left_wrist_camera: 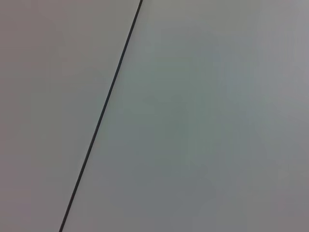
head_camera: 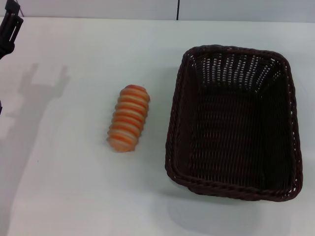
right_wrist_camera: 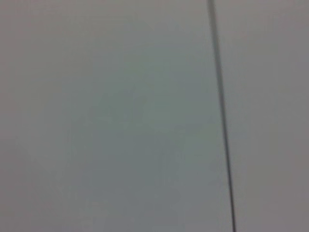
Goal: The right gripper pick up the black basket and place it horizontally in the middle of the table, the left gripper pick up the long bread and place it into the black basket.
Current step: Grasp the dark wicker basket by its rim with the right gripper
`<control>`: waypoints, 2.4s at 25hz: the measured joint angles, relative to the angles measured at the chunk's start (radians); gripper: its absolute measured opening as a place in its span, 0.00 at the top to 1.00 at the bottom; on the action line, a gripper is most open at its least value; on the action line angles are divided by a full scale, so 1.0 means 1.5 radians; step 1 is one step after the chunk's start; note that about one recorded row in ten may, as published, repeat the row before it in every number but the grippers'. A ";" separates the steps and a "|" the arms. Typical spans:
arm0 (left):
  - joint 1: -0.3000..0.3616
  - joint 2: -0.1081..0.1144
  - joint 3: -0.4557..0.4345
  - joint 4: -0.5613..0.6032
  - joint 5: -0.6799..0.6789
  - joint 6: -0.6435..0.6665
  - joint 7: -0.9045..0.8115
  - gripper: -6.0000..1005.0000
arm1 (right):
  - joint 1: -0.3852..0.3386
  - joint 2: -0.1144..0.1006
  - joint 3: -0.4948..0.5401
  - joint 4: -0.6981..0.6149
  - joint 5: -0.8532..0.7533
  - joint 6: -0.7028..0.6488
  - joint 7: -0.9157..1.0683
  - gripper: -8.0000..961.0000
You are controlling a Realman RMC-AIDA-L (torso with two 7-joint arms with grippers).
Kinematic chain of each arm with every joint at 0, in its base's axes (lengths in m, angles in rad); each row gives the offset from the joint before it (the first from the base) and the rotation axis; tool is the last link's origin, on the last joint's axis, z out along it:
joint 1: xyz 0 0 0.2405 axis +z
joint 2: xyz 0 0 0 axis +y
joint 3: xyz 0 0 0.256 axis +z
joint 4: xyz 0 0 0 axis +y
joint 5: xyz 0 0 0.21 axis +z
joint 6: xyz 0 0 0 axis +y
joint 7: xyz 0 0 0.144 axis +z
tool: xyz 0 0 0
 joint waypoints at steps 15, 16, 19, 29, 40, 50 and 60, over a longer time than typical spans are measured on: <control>0.000 0.002 -0.004 -0.006 0.000 0.008 0.001 0.14 | -0.039 0.002 0.046 -0.357 -0.267 0.554 0.068 0.18; 0.000 0.002 -0.004 -0.006 0.000 0.008 0.001 0.14 | -0.037 0.001 0.037 -0.367 -0.304 0.573 0.088 0.18; -0.003 0.002 -0.001 -0.008 0.000 0.008 0.001 0.14 | -0.034 0.001 0.012 -0.394 -0.360 0.627 0.115 0.18; 0.003 0.002 -0.004 -0.008 0.000 0.016 0.001 0.14 | -0.031 0.001 -0.079 -0.529 -0.352 0.857 0.167 0.18; 0.018 0.005 -0.051 -0.002 -0.002 0.014 -0.020 0.14 | 0.046 0.001 -0.185 -0.607 -0.353 1.081 0.332 0.19; 0.015 0.007 -0.076 0.016 -0.001 0.012 -0.019 0.14 | 0.131 0.000 -0.184 -0.572 -0.307 1.232 0.398 0.19; 0.010 0.013 -0.075 0.019 0.001 0.010 -0.024 0.14 | 0.128 0.002 -0.181 -0.549 -0.264 1.288 0.402 0.19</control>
